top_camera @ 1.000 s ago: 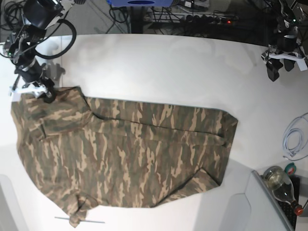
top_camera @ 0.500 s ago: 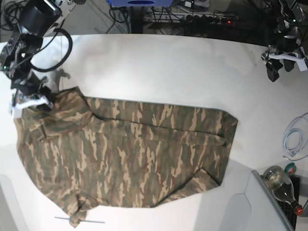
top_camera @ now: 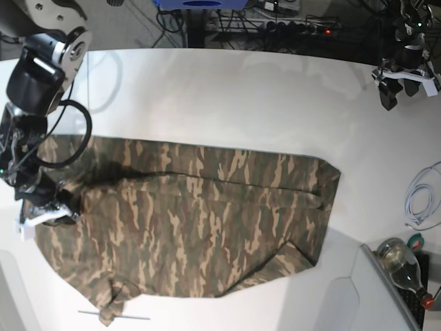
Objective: Layout the t-shirt on the table in an organized manner, then fold the t-shirt properly
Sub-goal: 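Lower the right gripper to the shirt's folded edge near the collar, then move both grippers over the folded shirt and grasp its edge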
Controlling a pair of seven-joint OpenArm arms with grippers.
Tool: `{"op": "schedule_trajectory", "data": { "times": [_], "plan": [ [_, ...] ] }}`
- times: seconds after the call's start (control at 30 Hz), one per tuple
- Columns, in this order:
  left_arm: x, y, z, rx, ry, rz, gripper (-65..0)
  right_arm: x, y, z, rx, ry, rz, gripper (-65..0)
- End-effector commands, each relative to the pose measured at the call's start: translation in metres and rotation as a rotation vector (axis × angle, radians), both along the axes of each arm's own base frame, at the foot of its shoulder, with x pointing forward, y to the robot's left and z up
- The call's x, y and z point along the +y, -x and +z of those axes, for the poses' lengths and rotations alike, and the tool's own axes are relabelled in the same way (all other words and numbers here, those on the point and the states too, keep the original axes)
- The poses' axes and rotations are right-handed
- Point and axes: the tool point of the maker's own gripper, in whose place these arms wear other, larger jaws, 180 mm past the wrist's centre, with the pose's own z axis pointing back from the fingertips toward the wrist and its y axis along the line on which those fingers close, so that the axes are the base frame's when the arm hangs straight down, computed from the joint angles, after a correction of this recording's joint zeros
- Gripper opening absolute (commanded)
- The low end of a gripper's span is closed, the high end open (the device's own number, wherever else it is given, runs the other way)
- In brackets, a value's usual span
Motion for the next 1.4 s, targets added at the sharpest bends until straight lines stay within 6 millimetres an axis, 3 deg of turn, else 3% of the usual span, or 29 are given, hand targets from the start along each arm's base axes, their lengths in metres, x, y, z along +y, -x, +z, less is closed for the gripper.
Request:
{"op": "schedule_trajectory", "data": {
  "times": [0.0,0.3,0.37,0.53,0.67,0.73,0.83,1.0,1.1,1.23,1.3,1.37],
  "plan": [
    [0.006,-0.005,0.012,-0.041,-0.024,-0.004,-18.8,-0.008,-0.021,0.022,-0.072,0.017,-0.006,-63.2],
    [-0.006,-0.001,-0.003,0.072,-0.120,-0.071,-18.8,0.001,-0.061,0.030,-0.181,0.033,-0.021,-62.0],
    [-0.007,-0.003,-0.003,0.077,-0.129,-0.075,-18.8,0.009,-0.062,0.029,-0.179,0.046,0.010,-54.6],
    [-0.009,-0.020,0.013,0.037,-0.163,-0.101,-18.8,0.030,-0.051,0.036,-0.211,0.169,0.153,-19.1],
    [-0.014,-0.040,0.029,0.023,-0.238,-0.169,-18.8,0.102,-0.019,0.077,-0.373,0.299,0.412,-18.2],
    [-0.013,-0.045,0.034,0.041,-0.294,-0.201,-18.8,0.157,0.004,0.089,-0.435,0.325,0.591,-20.0],
    [-0.007,-0.047,0.041,0.043,-0.330,-0.191,-18.8,0.224,0.035,0.081,-0.431,0.318,0.811,-22.1],
    [0.028,-0.025,0.054,0.052,-0.370,-0.087,-18.8,0.316,0.050,0.077,-0.443,0.250,1.007,-22.5],
    [0.048,-0.004,0.061,0.079,-0.401,-0.041,-18.8,0.354,0.043,0.055,-0.354,0.233,1.032,-22.5],
    [0.061,0.002,0.076,0.099,-0.463,-0.064,-18.8,0.400,0.042,0.038,-0.324,0.241,1.077,-22.5],
    [0.061,-0.003,0.082,0.091,-0.477,-0.074,-18.8,0.409,0.040,0.033,-0.342,0.268,1.079,-22.5],
    [0.046,-0.013,0.073,0.111,-0.485,-0.138,-18.8,0.411,0.038,0.029,-0.348,0.302,1.060,-22.5]
  ]
}}
